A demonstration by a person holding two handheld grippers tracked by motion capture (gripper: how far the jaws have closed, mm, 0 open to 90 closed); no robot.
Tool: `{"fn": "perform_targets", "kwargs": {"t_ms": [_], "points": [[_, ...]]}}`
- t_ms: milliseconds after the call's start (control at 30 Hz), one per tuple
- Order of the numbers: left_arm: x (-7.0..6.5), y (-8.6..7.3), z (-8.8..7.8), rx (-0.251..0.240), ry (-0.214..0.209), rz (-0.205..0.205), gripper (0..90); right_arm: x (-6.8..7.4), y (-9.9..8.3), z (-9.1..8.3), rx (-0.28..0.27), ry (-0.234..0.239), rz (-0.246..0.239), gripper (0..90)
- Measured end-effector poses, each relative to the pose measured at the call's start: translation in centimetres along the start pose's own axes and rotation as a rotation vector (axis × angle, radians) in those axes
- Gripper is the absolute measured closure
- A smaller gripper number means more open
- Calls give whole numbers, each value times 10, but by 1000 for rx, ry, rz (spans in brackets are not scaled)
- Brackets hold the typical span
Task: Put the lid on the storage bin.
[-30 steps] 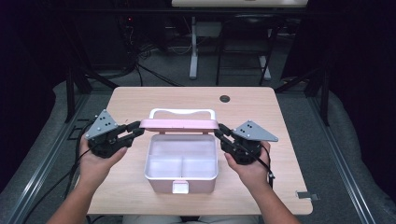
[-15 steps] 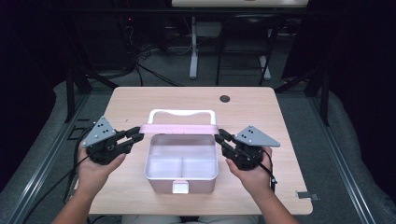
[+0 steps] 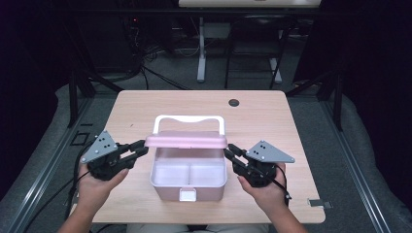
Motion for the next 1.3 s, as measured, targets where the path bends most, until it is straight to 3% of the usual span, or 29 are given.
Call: {"fn": "perform_targets", "kwargs": {"t_ms": [167,667,1000,1300], "points": [[-3,-5,-2,-4,-14,-17,741,3,-9,-3,9,7,2,770],[-13,-23,-10,13,-29,-19,742,9,-32,-11,27,20,14,775],[-13,-38,-14,43,-29,-17,742,5,-40,-16,31,8,37,844],[-12,-55,-14,84,-30,-24,747,-1,-45,-14,36,2,64,844]]}}
Point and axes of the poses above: each handheld gripper's, and its own axes: z roughly forward along the jaws, y roughly out of its top, x roughly to its left, the point moved 8 cm from there along z, roughly forward along the jaws, and after that the axes turned 8 degrees about y, right-handed, at the moved point
